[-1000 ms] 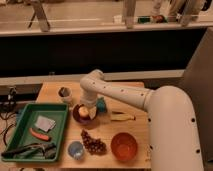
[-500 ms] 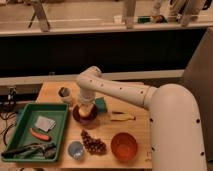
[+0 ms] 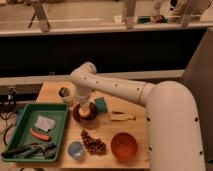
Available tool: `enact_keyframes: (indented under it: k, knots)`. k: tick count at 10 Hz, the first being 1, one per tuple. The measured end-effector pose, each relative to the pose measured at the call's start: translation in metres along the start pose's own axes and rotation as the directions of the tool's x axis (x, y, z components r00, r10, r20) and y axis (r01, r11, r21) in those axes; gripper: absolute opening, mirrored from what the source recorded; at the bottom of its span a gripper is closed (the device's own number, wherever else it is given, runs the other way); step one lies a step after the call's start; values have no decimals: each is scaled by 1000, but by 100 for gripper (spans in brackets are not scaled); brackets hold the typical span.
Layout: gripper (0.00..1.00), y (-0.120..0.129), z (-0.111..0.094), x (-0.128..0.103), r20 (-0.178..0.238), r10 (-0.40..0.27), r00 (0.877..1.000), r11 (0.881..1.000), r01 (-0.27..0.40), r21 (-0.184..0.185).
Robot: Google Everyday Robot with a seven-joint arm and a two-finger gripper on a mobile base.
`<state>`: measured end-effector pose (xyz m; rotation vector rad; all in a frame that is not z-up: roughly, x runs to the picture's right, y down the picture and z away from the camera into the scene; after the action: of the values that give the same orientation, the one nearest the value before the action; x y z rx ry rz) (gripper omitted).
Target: Place apple in tray
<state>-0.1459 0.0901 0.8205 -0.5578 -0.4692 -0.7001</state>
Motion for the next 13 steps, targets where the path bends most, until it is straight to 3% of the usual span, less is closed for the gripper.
enact_keyframes:
  k: [3, 6, 13]
  knots:
    - [78, 4, 0, 5, 11, 6, 1000, 1000, -6, -10]
    - [80, 15, 25, 17, 30, 21, 999, 1000, -21, -17]
    - [80, 29, 29, 20, 47, 47, 998, 999, -47, -8]
